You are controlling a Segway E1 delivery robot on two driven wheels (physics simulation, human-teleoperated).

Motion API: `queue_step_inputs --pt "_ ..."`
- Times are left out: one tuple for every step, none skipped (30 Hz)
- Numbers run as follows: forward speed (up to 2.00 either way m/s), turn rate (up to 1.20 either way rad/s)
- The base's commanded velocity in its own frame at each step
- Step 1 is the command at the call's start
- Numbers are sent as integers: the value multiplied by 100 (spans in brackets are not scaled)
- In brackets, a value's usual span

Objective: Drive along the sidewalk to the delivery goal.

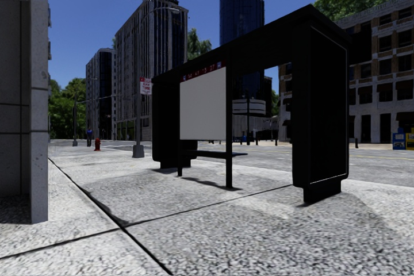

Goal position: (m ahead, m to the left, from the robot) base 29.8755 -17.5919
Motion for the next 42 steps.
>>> queue_step_inputs --pt "200 58" --pt "200 58" --pt "200 58" --pt "200 58" --pt "200 58" --pt "200 58" --pt "200 58" --pt "200 58" --pt "200 58" --pt "200 58" --pt "200 58" --pt "200 58" --pt "200 58" --pt "200 58" --pt "200 57" --pt "200 55" --pt "200 55" --pt "200 55" --pt "200 55" --pt "200 55" --pt "200 55" --pt "200 55" --pt "200 55" --pt "200 55" --pt "200 55" --pt "200 55" --pt "200 55" --pt "200 55" --pt "200 54" --pt "200 54" --pt "200 53" --pt "200 53" --pt "200 51" --pt "200 50" --pt "200 50" --pt "200 49" --pt "200 49" --pt "200 49" --pt "200 0" --pt "200 0" --pt "200 0" --pt "200 0"
